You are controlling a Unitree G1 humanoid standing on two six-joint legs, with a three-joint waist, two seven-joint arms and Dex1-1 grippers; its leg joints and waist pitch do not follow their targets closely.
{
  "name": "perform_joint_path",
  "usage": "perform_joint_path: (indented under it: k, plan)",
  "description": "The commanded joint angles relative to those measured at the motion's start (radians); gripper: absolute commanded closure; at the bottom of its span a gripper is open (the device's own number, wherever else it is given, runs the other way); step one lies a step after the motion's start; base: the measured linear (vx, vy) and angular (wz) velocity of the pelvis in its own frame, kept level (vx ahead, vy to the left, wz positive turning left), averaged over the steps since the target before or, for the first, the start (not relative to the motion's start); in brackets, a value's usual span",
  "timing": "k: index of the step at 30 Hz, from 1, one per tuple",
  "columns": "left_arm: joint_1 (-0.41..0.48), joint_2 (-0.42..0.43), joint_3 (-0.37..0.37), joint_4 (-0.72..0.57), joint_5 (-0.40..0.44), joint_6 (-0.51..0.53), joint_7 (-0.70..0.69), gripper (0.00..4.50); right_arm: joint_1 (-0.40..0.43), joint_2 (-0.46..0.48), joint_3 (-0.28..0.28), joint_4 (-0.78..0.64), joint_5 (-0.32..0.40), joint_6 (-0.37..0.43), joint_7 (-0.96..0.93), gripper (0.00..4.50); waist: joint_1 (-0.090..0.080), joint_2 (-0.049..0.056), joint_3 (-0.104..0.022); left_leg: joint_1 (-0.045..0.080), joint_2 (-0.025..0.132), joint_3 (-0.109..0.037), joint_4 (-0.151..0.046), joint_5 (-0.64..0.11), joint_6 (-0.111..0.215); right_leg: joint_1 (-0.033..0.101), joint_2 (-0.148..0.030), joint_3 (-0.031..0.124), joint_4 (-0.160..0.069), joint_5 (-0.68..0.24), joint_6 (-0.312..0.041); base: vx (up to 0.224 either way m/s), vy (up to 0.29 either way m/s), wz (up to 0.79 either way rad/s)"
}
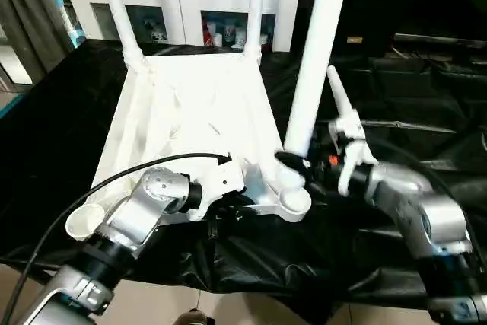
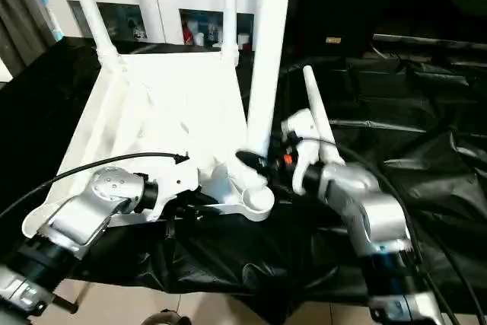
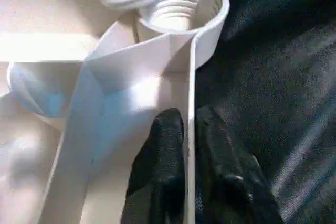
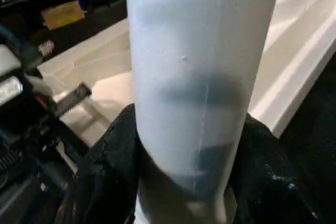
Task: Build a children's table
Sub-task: Pick table leg
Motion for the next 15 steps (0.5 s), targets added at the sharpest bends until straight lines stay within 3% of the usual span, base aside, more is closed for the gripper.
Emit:
perform_joint_path:
  k: [1,4,9,12,15]
  plan:
    - [-0.017,-0.004,0.013,0.017,-0.012,-0.012,-0.009,4.19,-0.001,-0.010,0.001,-0.026,0.004,0.001,0.012,2.59,-0.005,0.003,-0.073,0.025,0.059,-0.029,-0.070,-0.234,-0.022,0.035,-0.095,0.052,-0.094,-0.175,-0.190,0.000,0.000,0.00]
    - [-0.013,0.000,0.014,0.025,-0.015,-0.021,-0.018,4.47,-0.002,-0.015,0.001,-0.020,0.001,-0.002,0.015,2.59,-0.005,0.004,-0.072,0.025,0.060,-0.030,-0.071,-0.228,-0.018,0.034,-0.094,0.052,-0.094,-0.175,-0.186,0.000,0.000,0.00]
    - [-0.004,0.005,0.014,0.030,-0.015,-0.026,-0.025,4.47,-0.007,-0.013,0.002,-0.020,0.000,0.000,0.015,2.59,-0.007,0.000,-0.072,0.024,0.060,-0.028,-0.070,-0.220,-0.014,0.034,-0.094,0.052,-0.093,-0.161,-0.192,0.000,0.000,0.00]
    - [0.004,0.009,0.016,0.028,-0.012,-0.019,-0.023,4.50,-0.010,-0.013,0.006,-0.019,0.000,-0.002,0.017,2.59,-0.006,0.003,-0.073,0.024,0.060,-0.029,-0.070,-0.216,-0.013,0.034,-0.095,0.052,-0.092,-0.166,-0.190,0.000,0.000,0.00]
    - [0.010,0.020,0.017,0.032,0.032,-0.012,0.031,4.50,-0.011,-0.010,0.005,-0.019,0.000,-0.005,0.016,2.59,-0.008,0.003,-0.071,0.024,0.061,-0.030,-0.072,-0.229,-0.015,0.034,-0.094,0.052,-0.094,-0.181,-0.187,0.000,0.000,0.00]
